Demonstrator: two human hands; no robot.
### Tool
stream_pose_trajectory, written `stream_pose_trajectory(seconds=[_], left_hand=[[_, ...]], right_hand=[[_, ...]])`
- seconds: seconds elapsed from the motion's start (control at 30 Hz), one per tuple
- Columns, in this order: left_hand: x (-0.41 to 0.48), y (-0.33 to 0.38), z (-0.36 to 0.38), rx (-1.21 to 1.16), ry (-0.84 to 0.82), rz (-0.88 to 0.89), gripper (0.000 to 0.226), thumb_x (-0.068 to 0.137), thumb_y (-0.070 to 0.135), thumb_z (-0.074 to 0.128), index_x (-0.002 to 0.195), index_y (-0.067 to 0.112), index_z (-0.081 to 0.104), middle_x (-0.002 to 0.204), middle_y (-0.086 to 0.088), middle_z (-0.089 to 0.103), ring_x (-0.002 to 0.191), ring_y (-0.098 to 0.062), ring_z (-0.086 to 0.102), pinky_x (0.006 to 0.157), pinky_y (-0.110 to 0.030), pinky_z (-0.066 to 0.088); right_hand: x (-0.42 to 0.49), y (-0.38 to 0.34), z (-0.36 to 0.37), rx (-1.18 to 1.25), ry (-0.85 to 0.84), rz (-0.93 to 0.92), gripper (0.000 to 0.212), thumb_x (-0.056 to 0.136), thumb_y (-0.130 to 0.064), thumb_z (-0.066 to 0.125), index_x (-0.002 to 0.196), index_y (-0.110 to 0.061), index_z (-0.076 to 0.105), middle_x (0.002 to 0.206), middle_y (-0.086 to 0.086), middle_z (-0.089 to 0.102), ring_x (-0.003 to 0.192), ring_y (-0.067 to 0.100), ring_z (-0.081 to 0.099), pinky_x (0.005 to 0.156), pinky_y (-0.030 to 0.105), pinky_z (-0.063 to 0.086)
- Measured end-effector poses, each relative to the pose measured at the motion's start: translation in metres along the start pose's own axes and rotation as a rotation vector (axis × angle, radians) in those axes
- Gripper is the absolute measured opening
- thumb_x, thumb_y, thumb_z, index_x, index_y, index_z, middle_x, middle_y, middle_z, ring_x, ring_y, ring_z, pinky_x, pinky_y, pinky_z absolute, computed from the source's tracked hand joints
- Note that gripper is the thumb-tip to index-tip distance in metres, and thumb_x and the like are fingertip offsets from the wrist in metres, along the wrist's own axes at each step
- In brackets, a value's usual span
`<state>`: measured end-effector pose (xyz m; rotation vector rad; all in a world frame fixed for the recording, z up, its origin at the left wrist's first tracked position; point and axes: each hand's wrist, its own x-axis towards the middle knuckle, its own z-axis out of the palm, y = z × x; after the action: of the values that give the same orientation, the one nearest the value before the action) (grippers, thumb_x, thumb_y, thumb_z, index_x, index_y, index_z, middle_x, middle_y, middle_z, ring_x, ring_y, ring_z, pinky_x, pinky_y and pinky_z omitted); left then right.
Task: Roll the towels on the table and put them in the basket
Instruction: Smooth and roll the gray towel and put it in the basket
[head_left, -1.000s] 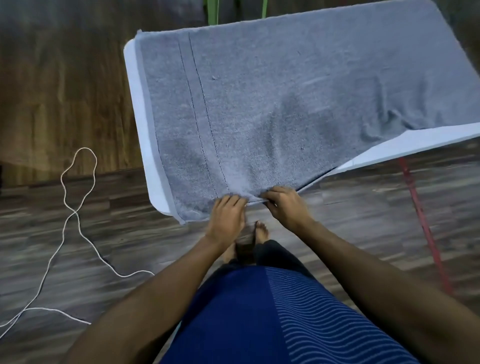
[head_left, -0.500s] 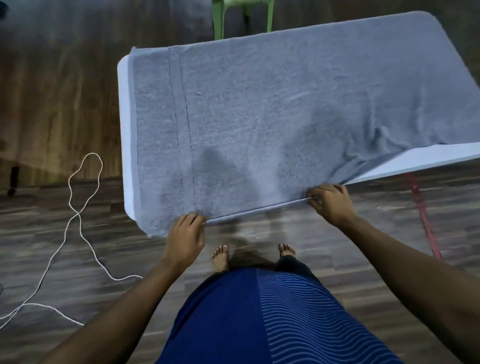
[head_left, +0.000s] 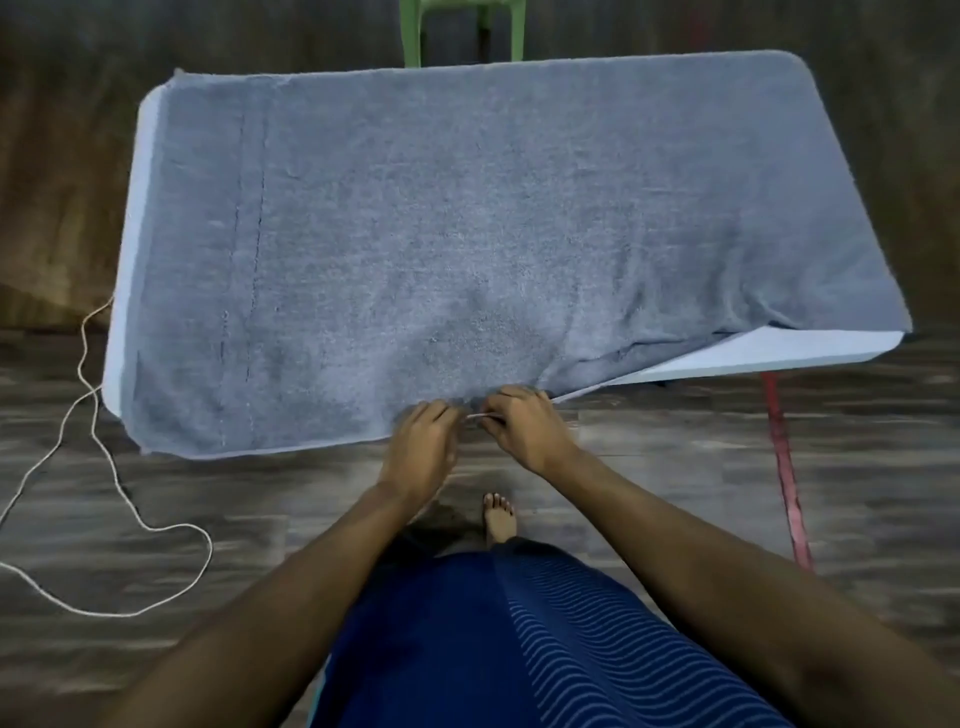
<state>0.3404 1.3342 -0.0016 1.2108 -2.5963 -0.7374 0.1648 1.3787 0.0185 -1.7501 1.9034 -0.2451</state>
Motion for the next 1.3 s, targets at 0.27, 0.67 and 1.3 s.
stream_pose_trajectory(seconds=[0.27, 0.67, 1.3], left_hand=[[-0.015, 0.008, -0.008, 0.004, 0.051, 0.02, 0.015, 0.087, -0.003, 0.063, 0.097, 0.008, 0.065, 0.094, -0.006, 0.063, 0.082, -0.024, 0.054, 0.074, -0.034, 0.046], [0.03, 0.08, 0.037, 0.109, -0.228, 0.067, 0.043, 0.087, 0.022, 0.061, 0.129, 0.02, 0.053, 0.124, -0.004, 0.054, 0.115, -0.026, 0.048, 0.093, -0.042, 0.037], [0.05, 0.154, 0.077, -0.055, 0.112, -0.068, 0.025, 0.091, 0.019, 0.047, 0.103, 0.009, 0.067, 0.094, -0.005, 0.066, 0.086, -0.023, 0.059, 0.075, -0.035, 0.047]], right_hand=[[-0.016, 0.082, -0.03, -0.097, -0.046, 0.087, 0.018, 0.088, -0.027, 0.061, 0.104, -0.023, 0.065, 0.114, 0.0, 0.062, 0.114, 0.023, 0.054, 0.09, 0.036, 0.034], [-0.08, 0.12, -0.031, -0.037, 0.154, 0.271, 0.011, 0.08, -0.02, 0.073, 0.089, -0.015, 0.075, 0.091, 0.008, 0.068, 0.086, 0.032, 0.064, 0.074, 0.038, 0.051], [-0.094, 0.283, -0.116, -0.183, 0.129, 0.205, 0.021, 0.084, -0.021, 0.066, 0.104, -0.018, 0.071, 0.113, 0.006, 0.066, 0.111, 0.029, 0.058, 0.097, 0.042, 0.031]])
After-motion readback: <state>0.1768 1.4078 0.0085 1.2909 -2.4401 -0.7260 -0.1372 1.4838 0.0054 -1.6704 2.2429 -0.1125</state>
